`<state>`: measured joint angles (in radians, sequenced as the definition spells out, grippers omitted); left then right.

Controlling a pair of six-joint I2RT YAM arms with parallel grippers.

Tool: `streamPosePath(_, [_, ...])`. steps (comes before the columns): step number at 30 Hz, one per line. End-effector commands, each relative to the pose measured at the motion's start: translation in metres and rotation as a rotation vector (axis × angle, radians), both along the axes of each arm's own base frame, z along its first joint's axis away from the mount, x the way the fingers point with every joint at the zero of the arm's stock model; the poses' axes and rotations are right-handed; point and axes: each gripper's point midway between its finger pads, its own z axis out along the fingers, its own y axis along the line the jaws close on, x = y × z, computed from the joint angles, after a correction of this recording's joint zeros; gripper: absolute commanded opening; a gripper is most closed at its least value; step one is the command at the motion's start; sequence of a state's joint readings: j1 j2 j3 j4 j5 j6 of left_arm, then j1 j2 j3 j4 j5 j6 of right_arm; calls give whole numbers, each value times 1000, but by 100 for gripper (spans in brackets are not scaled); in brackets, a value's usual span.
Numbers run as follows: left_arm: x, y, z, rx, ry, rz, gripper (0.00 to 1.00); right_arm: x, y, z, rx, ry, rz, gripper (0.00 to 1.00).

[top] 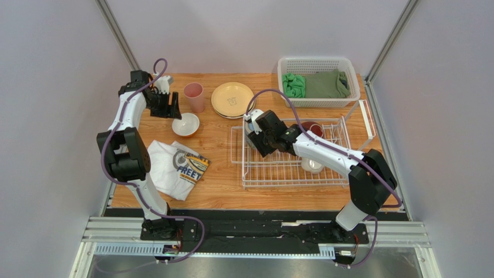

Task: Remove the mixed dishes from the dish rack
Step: Pick up the cup from the dish rack.

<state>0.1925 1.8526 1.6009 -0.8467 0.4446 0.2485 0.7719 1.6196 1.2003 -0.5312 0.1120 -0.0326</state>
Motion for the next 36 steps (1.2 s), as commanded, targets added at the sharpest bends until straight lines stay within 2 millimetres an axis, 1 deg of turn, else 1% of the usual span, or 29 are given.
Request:
streamPosePath(1, [1, 0, 25, 0, -81, -10, 76, 7, 6, 7, 43, -51, 5, 49])
streamPosePath(8, [1, -2, 25, -15, -80, -10, 76, 7, 3, -2, 38, -57, -14, 47])
streamPosePath(20, [2, -1, 24, -9, -81, -11, 76, 11, 6, -3, 43, -70, -13, 44])
streamPosePath(28, [2, -1, 21, -10, -75, -11, 76, 10, 7, -8, 37, -55, -13, 38])
streamPosePath(31, [2, -1, 21, -8, -76, -14, 76, 10, 5, -7, 39, -56, -16, 35])
streamPosePath(36, [2, -2, 19, -14, -73, -13, 76, 8, 5, 0, 47, -61, -15, 27])
